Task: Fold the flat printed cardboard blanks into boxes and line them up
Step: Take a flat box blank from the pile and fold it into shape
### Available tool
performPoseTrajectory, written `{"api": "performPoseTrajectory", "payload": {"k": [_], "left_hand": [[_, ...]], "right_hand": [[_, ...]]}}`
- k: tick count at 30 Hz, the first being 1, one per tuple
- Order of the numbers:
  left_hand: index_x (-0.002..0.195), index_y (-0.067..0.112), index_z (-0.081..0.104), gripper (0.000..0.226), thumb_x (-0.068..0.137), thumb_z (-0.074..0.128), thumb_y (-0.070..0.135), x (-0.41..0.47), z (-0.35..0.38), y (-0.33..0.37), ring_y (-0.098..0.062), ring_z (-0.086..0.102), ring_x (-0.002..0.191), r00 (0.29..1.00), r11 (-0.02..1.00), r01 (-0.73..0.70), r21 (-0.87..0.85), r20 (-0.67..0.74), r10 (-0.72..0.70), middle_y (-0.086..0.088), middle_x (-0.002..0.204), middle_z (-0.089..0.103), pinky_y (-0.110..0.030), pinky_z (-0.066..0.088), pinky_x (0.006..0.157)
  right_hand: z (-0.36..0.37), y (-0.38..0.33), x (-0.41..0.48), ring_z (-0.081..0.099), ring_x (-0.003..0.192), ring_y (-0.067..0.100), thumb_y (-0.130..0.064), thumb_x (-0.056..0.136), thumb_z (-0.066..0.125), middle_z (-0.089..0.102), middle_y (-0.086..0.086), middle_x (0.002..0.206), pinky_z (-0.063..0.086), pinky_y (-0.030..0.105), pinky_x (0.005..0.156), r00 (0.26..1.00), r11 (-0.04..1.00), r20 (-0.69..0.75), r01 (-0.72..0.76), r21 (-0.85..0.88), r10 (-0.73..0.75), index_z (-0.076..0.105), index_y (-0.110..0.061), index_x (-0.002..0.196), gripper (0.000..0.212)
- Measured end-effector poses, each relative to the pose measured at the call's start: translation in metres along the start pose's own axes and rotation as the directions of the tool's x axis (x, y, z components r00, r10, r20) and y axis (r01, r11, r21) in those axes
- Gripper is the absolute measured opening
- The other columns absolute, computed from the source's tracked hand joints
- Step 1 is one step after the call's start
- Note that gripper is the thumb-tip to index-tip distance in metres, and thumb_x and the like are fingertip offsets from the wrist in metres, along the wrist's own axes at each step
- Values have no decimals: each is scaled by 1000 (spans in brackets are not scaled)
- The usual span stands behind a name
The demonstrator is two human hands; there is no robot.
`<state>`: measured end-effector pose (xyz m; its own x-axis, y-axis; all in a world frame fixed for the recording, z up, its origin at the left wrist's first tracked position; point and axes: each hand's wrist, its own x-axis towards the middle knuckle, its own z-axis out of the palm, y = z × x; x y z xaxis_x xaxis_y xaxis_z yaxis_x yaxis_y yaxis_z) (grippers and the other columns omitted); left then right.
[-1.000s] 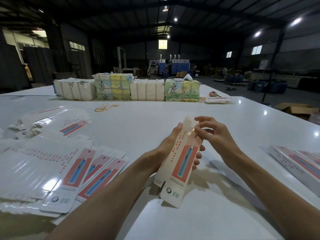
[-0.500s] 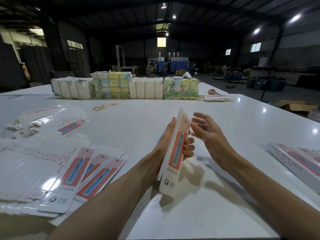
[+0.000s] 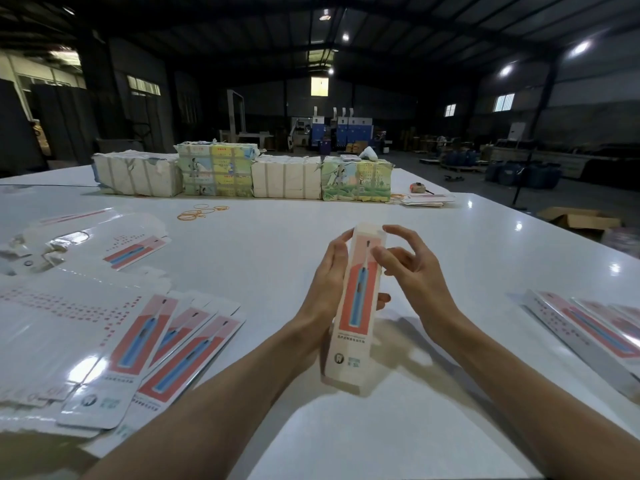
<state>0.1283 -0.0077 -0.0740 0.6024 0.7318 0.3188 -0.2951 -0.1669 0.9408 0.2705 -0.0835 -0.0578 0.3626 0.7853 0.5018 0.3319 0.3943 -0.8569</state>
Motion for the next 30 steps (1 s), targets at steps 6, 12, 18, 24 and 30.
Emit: {"api": "performPoseTrajectory", "payload": {"k": [6,12,18,24,30], "left_hand": [[157,59,14,102,86,83,37,-2,8,0,7,69,105,994,988,-56,146,100,42,25,134,50,-20,61,70],[145,60,20,90,90,82,26,-1,3,3,-17,70,103,999,975,6,221,30,-13,6,137,54,-17,59,67],[145,40,23,86,85,80,15,-2,-4,2,-15,79,84,988,978,120,168,74,-134,-5,113,67,-24,61,65],[145,46,20,93,83,85,22,-3,-1,3,-17,79,91,981,970,167,177,70,-181,-4,120,63,-26,62,70],[144,48,22,95,79,86,22,-8,10,7,-33,77,100,970,958,173,228,131,-206,-7,131,59,-45,65,87]], "right_hand": [[-1,-8,-2,75,105,11,-43,98,68,74,-11,113,63,27,70,998,999,54,-42,25,41,50,-46,148,54],[4,-8,-5,76,103,14,-37,97,71,70,-15,108,64,33,66,988,999,148,-48,14,46,55,-51,128,38],[3,-1,-3,75,104,18,-32,102,68,70,-9,105,65,33,76,971,995,222,-87,-40,94,61,-45,111,17],[-2,4,0,76,102,16,-48,108,49,77,-1,108,63,29,83,991,991,56,-127,41,124,56,-32,134,32],[-10,11,8,76,100,24,-28,109,55,79,-3,100,62,27,74,987,985,-31,-158,66,160,68,-21,126,23]]}}
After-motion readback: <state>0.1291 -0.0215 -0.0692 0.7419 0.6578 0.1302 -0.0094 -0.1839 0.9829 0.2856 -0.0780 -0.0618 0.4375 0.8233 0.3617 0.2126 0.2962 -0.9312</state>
